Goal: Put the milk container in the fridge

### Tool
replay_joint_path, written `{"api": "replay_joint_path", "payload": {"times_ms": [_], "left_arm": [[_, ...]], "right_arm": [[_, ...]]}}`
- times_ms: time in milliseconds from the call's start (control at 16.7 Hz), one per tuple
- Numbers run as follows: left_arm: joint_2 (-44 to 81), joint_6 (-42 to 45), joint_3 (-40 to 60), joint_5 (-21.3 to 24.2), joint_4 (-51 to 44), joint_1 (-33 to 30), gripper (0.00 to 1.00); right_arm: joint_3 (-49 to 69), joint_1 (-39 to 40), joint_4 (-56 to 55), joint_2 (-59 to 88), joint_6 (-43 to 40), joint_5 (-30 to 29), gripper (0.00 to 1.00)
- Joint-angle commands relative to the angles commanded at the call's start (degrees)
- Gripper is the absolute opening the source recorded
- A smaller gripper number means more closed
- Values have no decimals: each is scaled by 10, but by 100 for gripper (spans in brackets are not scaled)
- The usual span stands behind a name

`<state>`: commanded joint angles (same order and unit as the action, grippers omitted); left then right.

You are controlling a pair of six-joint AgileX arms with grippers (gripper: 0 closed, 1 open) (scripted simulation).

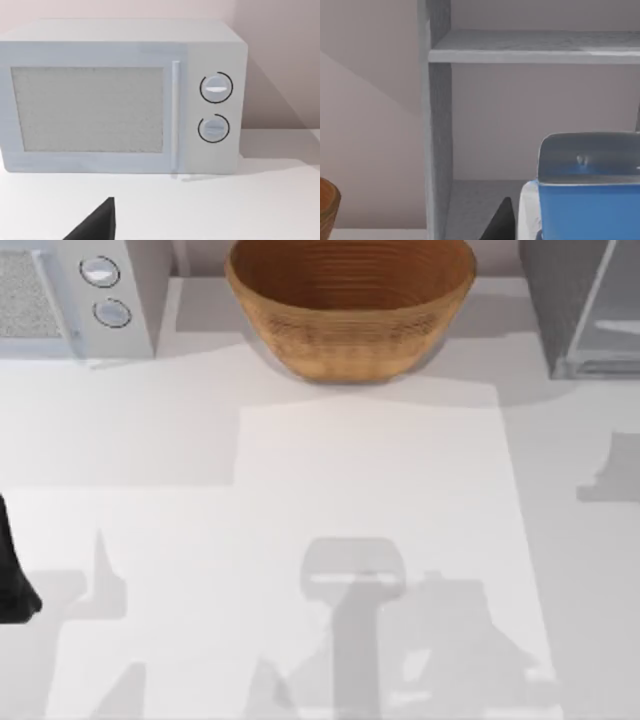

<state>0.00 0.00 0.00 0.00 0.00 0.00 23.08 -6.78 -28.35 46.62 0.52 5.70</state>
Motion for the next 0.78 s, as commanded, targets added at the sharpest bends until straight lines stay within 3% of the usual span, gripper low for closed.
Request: {"api": "replay_joint_path", "payload": {"times_ms": [420,780], "left_arm": [[0,0,0,0,0,0,100],[0,0,0,0,0,0,100]], "right_arm": [[192,-56,-236,485,2,50,0],[306,-86,-376,735,3,83,0]]}}
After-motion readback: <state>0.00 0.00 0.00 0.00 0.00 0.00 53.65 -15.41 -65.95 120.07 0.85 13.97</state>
